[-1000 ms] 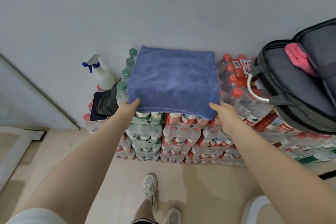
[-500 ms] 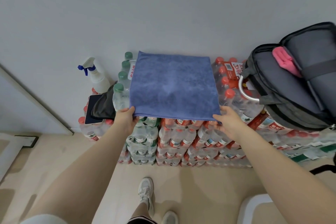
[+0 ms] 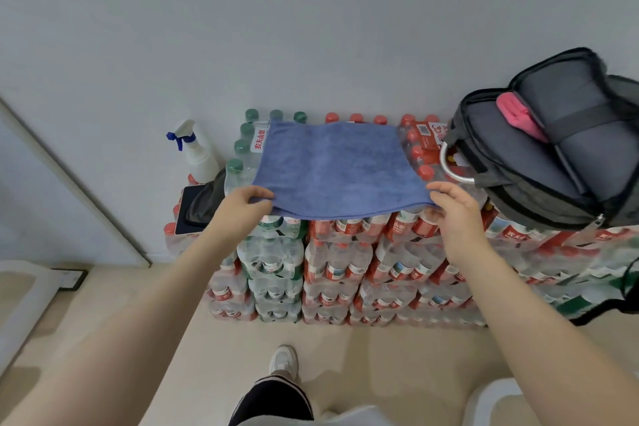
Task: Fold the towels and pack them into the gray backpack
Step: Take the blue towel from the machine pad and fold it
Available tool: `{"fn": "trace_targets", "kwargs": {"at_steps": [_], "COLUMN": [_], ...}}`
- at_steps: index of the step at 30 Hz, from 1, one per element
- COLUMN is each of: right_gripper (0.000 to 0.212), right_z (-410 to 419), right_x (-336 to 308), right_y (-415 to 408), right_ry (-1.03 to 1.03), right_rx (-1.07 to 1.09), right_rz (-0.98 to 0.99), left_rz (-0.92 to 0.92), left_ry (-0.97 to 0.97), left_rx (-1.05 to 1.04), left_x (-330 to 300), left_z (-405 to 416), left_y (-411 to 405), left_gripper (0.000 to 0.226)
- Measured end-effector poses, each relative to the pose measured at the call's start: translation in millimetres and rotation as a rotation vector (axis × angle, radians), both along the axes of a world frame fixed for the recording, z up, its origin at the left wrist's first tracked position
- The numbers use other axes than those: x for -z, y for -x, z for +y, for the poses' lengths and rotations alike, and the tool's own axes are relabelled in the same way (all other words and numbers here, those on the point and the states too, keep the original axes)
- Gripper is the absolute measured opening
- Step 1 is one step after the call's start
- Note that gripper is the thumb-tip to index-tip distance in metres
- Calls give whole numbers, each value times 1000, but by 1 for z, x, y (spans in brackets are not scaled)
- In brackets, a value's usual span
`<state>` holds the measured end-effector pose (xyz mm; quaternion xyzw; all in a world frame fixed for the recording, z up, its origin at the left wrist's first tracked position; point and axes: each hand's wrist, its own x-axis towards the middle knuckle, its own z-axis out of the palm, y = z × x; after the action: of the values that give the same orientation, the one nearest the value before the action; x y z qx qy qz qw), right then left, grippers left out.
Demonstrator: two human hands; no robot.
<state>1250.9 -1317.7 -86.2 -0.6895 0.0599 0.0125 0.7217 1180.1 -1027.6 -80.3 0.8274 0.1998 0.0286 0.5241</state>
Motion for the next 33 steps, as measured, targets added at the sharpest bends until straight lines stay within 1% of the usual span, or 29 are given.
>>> {"fn": "trace_targets", "kwargs": {"at_steps": [1, 2, 3, 4, 5, 7, 10, 13, 15, 16, 17, 19, 23, 26, 31, 33], "right_gripper": [29, 33, 37, 39, 35, 22, 11, 9, 13, 16, 17, 18, 14, 13, 17, 16], "right_z": [-2, -4, -5, -5, -4, -2, -1, -1, -1, 0, 2, 8, 25, 33, 49, 55], "right_x": [-1, -3, -5, -7, -8, -11, -8, -9, -10, -10, -11, -14, -16, -13, -4, 5], "right_y": [-1, -2, -2, -3, -4, -6, -16, -31, -44, -51, -58, -74, -113, -151, -204, -214], "right_ry": [-52, -75, -50, 10, 78, 161, 197, 178, 162, 172, 184, 189, 224, 334, 465, 545], "right_rx": [-24, -55, -74, -70, -46, 13, 54, 59, 35, 20, 6, -14, -6, -19, -32, -63], "right_rz": [-4, -12, -22, -34, -49, -90, -146, -113, -69, -56, -49, -56, -53, -51, 42, 84], "left_rz": [43, 74, 73, 33, -25, -111, -193, -210, -183, -176, -182, -178, -165, -129, -81, 17], "left_ry": [-157, -305, -419, -499, -549, -587, -525, -386, -182, -96, -50, -27, 139, 126, 98, -24], "left_rx": [110, 200, 244, 249, 223, 158, 105, 137, 175, 158, 112, 0, -69, -66, -129, -83], "left_x": [-5, -8, -10, -12, -14, -17, -23, -26, -26, -25, -23, -18, -12, -8, -7, 0], "left_z": [2, 6, 8, 10, 12, 16, 19, 24, 29, 31, 33, 35, 36, 41, 57, 62], "left_y": [2, 2, 2, 0, -3, -8, -18, -29, -38, -43, -50, -66, -105, -140, -195, -209], "left_gripper": [24, 38, 46, 48, 44, 34, 21, 13, 13, 13, 16, 28, 25, 27, 20, 18]}}
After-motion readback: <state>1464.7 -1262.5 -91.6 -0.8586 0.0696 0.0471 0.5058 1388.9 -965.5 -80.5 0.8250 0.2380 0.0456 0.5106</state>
